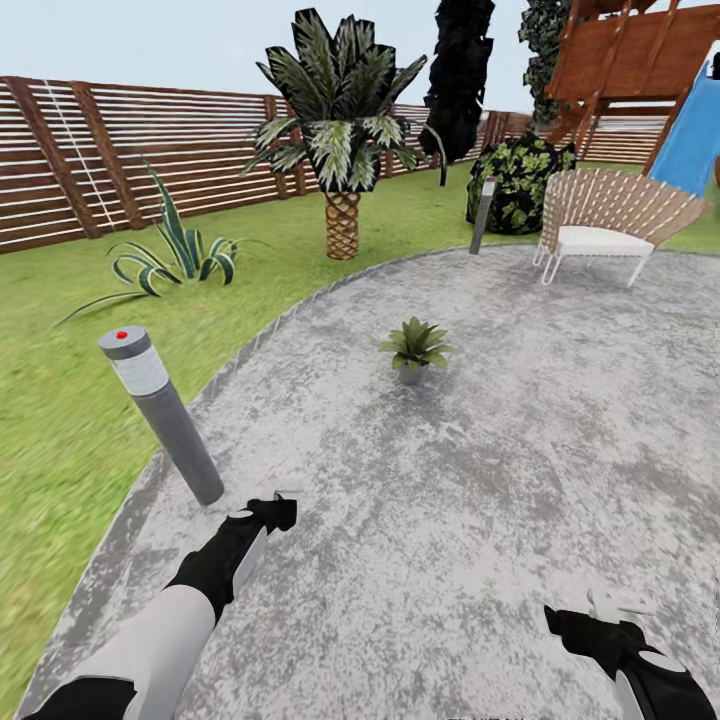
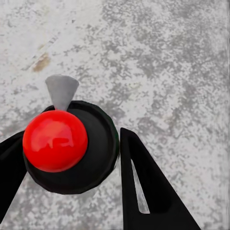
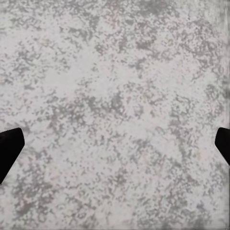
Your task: Pick up the pesticide atomizer in the garden and spray insectifuge to fully cover both potted plants in the garden.
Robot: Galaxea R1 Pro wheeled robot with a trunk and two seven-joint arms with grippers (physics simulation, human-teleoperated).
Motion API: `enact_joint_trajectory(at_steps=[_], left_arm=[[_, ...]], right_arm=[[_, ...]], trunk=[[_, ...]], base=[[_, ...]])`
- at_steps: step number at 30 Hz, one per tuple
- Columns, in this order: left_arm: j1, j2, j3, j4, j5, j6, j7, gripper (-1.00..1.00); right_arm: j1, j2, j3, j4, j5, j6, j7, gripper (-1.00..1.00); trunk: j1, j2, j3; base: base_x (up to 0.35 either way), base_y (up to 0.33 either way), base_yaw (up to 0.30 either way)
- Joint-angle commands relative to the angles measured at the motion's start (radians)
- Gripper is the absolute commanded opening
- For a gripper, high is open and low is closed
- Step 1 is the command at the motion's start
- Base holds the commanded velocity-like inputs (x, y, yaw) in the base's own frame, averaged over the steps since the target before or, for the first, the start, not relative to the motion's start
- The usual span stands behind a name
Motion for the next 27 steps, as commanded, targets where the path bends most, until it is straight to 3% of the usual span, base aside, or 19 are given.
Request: enact_joint_trajectory(at_steps=[1, 7, 18, 27], left_arm=[[0.0, 0.0, -0.002, -0.002, 0.0, 0.006, 0.0, -1.0], [0.0, 0.001, -0.002, -0.002, 0.0, 0.006, 0.0, -1.0], [0.0, 0.001, -0.002, -0.002, -0.001, 0.006, 0.0, -1.0], [0.0, 0.001, -0.001, -0.002, -0.001, 0.006, 0.0, -1.0]], right_arm=[[-0.001, 0.0, 0.0, -0.001, -0.001, 0.005, 0.001, 1.0], [-0.001, 0.0, -0.001, -0.001, -0.001, 0.005, 0.001, 1.0], [-0.001, -0.001, -0.001, -0.001, -0.001, 0.005, 0.001, 1.0], [-0.001, -0.001, -0.001, -0.001, -0.001, 0.005, 0.001, 1.0]], trunk=[[0.0, 0.0, 0.0], [0.0, 0.0, 0.005], [0.0, 0.0, 0.013], [0.0, 0.0, 0.021]], base=[[0.0, 0.0, -0.23], [0.069, 0.0, -0.23], [0.279, 0.0, -0.23], [0.043, 0.007, -0.226]])
